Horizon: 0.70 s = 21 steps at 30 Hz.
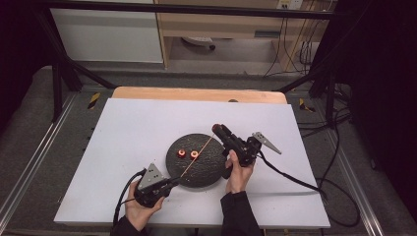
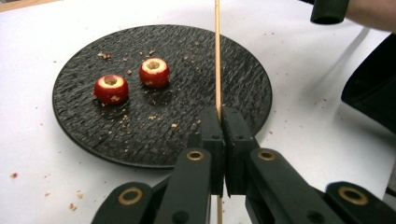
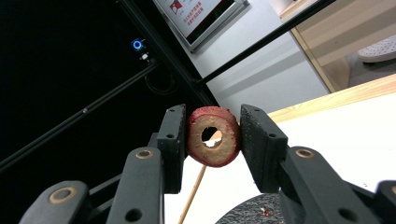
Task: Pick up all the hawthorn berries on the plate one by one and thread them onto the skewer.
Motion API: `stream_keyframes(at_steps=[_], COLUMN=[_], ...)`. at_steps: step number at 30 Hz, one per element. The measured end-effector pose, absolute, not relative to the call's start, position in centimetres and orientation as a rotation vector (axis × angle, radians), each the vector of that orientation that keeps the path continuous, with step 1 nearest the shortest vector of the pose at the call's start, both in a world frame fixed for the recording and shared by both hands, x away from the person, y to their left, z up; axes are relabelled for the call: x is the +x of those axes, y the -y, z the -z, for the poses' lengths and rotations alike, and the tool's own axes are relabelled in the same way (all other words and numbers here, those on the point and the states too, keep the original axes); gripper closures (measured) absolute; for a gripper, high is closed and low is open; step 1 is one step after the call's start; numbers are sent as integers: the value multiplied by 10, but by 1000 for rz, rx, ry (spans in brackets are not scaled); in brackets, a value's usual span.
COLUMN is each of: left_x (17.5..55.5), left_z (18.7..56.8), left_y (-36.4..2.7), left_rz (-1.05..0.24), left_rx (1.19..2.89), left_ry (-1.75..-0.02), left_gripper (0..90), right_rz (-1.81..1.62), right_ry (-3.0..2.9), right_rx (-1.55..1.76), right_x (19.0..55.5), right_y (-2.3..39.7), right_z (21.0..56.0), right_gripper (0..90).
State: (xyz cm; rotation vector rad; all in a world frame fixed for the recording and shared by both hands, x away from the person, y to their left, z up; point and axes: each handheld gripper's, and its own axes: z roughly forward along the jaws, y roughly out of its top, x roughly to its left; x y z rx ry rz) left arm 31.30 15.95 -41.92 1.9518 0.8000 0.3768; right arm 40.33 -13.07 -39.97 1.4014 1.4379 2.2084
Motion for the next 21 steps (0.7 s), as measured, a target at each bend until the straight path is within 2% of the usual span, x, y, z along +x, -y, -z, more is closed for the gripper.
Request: stream_keyframes(at_steps=[21], left_x=[326], left_z=[404], left_y=[-129], left_rz=[-395], left_rx=[1865], left_ry=[-838], left_gripper=[884], right_rz=[-2242], right_ry=[-1457], right_rx=[1411], right_x=[396], right_y=[125], right_z=[407], right_gripper=[627])
